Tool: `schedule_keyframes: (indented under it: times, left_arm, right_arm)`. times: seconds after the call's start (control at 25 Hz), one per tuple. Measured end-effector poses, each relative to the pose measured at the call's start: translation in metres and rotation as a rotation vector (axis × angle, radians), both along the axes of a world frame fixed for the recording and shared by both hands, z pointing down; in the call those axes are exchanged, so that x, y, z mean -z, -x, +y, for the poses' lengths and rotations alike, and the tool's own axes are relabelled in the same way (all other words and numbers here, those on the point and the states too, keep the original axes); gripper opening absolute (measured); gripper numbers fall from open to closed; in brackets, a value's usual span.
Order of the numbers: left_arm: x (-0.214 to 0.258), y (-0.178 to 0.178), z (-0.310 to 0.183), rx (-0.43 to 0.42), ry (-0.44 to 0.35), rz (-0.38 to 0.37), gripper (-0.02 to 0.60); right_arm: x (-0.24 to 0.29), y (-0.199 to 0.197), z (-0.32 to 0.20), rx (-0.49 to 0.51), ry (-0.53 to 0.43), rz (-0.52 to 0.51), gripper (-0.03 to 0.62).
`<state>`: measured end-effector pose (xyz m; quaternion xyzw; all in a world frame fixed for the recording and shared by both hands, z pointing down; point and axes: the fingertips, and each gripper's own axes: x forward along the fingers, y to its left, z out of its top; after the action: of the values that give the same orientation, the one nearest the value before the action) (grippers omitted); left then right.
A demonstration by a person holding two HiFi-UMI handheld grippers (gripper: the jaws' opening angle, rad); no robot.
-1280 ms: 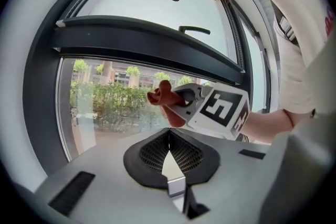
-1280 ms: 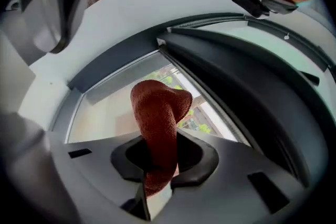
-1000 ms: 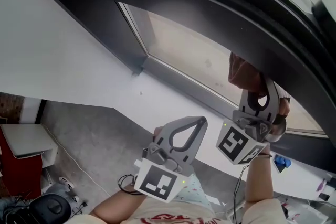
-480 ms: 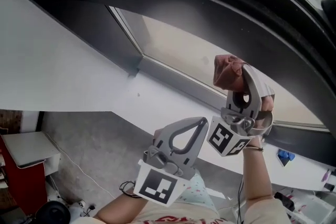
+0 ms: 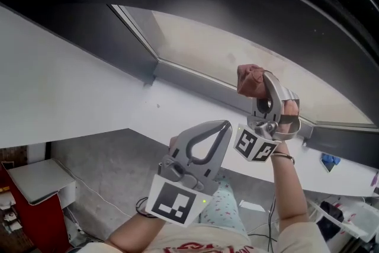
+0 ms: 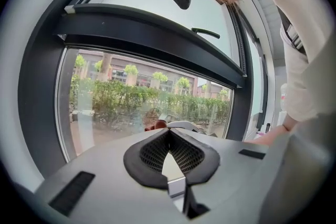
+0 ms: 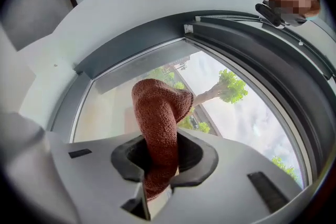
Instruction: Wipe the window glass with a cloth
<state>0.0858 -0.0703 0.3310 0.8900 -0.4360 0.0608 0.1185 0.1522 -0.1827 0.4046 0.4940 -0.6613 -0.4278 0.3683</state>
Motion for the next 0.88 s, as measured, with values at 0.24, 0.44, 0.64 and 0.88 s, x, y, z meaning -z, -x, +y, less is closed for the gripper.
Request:
schedule_keyframes:
  times: [0.24,0.44,0.64,0.88]
  left_arm:
    - [-0.013,0.005,0.001,-0.038,0.024,-0.022,0.021]
    - [-0.021,0.012,-0.003,-0.047,0.041,-0.027,0.021]
    - [-0.029,0.023,-0.004,-0.066,0.056,-0.044,0.021]
    - [-0.037,0.03,-0.002,-0.063,0.077,-0.05,0.021]
  right_arm:
    - [-0.056,0.004,-0.002,-0.008,0.076,0.045,0.089]
    - [-0.103,0.011,-0.003,-0.005,0.143,0.074,0.089]
    - [-0.153,0.019,-0.004,-0.009,0.248,0.118,0.089]
    - [-0.212,0.008,-0.002,-0.058,0.382,0.163,0.089]
